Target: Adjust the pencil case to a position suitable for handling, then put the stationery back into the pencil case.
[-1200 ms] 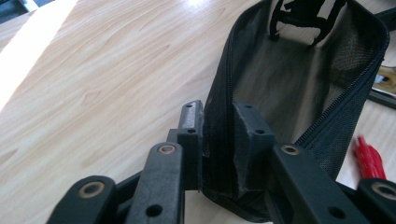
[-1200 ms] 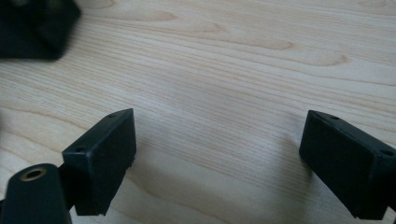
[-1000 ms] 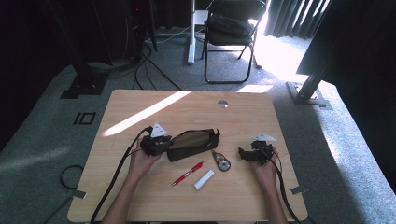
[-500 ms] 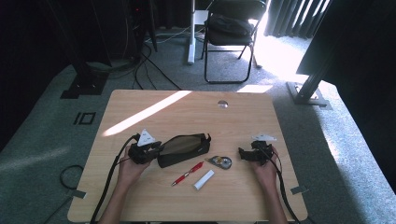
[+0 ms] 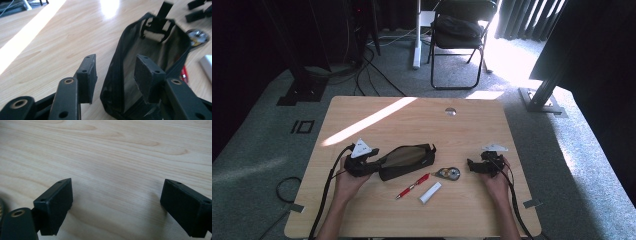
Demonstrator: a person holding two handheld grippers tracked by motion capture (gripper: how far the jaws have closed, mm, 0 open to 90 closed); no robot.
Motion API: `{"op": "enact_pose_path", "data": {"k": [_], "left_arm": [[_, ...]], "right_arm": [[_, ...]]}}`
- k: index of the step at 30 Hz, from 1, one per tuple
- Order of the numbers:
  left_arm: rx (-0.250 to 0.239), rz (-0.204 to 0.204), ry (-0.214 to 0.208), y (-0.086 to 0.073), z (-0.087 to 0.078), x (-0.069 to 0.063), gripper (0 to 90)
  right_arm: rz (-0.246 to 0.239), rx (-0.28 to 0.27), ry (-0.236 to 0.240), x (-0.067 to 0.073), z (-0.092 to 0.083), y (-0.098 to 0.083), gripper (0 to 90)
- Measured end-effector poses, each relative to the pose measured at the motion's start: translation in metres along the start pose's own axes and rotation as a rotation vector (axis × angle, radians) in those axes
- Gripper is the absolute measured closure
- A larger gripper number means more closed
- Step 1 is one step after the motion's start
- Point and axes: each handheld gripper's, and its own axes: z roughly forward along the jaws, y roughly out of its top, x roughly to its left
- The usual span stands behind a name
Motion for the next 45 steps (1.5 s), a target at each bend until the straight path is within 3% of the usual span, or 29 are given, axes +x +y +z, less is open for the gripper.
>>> {"op": "enact_pose_path", "data": {"k": [8,16,28,38,45], "left_arm": [[-0.017,0.057,-0.019,0.010,-0.003,-0.017,50.2],[-0.050,0.073,-0.054,0.019,-0.009,-0.032,49.6],[-0.062,0.049,-0.095,0.023,-0.005,-0.048,49.3],[-0.060,0.066,-0.096,0.025,-0.001,-0.059,49.3],[-0.047,0.050,-0.113,0.025,0.004,-0.064,51.2]], "right_arm": [[-0.034,-0.007,0.036,-0.002,-0.009,-0.009,13.4],[-0.036,-0.006,0.037,-0.002,-0.010,-0.009,13.6],[-0.035,-0.007,0.037,-0.002,-0.010,-0.009,13.8],[-0.035,-0.007,0.037,-0.002,-0.010,-0.009,13.8],[-0.035,-0.007,0.037,-0.002,-0.010,-0.009,13.8]]}}
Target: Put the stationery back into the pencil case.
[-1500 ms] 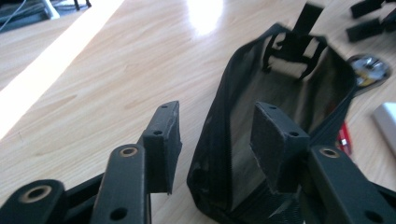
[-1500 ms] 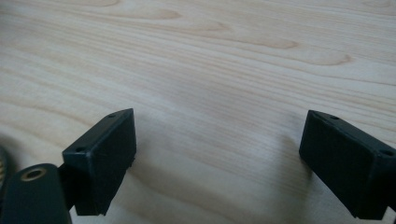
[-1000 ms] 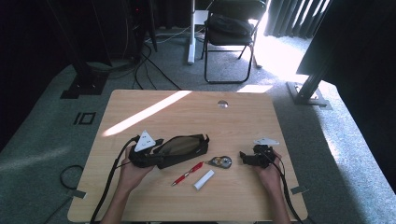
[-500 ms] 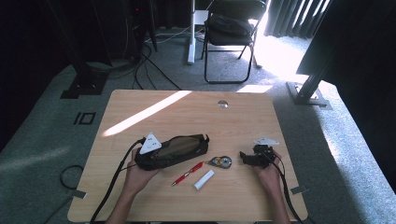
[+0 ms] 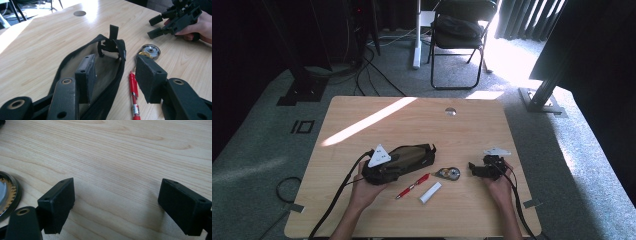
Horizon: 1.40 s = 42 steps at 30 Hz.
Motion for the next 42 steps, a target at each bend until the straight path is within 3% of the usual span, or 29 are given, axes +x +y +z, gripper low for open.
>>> {"op": "enact_pose_path", "data": {"k": [9,22,42], "left_arm": [[0.015,0.010,-0.044,-0.001,0.009,-0.009,53.5],[0.042,0.026,-0.061,-0.006,0.019,-0.021,55.6],[0.112,0.092,-0.022,-0.016,0.032,-0.036,59.5]], "right_arm": [[-0.003,0.000,-0.001,0.000,0.000,0.000,13.8],[-0.003,0.000,-0.001,0.000,0.000,0.000,13.8],[-0.003,0.000,-0.001,0.000,0.000,0.000,13.8]]}}
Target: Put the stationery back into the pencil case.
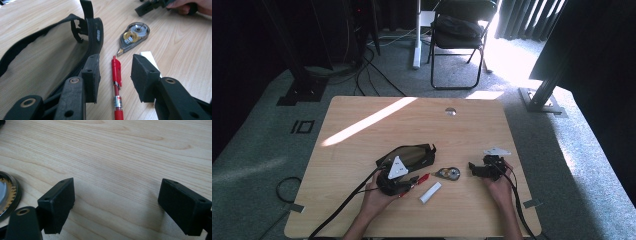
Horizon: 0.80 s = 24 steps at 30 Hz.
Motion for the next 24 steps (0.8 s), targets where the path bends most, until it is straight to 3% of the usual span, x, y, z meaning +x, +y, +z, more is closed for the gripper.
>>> {"op": "enact_pose_path", "data": {"k": [4,24], "left_arm": [[0.004,0.019,0.023,-0.002,0.002,-0.002,61.7],[0.096,0.026,-0.026,-0.019,0.032,-0.004,69.3]], "right_arm": [[0.000,0.000,0.000,0.000,0.000,0.000,13.8],[0.000,0.000,0.000,0.000,0.000,0.000,13.8]]}}
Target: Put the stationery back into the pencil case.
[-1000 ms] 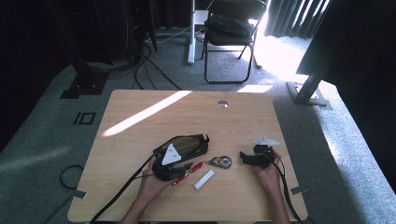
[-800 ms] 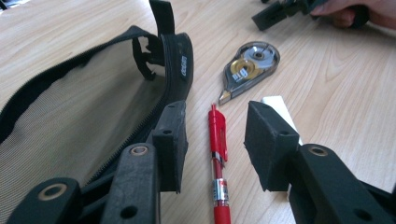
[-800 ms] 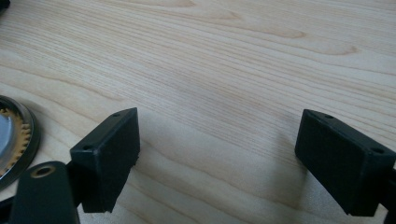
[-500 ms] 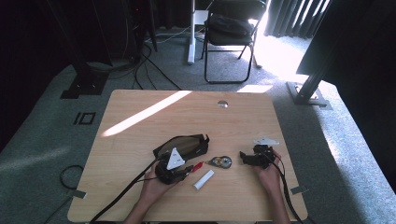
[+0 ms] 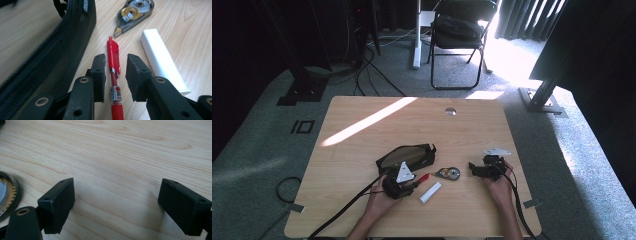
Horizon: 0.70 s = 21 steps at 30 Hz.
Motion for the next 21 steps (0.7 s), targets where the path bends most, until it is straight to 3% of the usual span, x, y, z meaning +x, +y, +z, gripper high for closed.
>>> {"op": "enact_pose_path", "data": {"k": [21], "left_arm": [[0.066,-0.019,-0.035,-0.008,0.014,0.003,73.4]], "right_arm": [[0.000,0.000,0.000,0.000,0.000,0.000,13.8]]}}
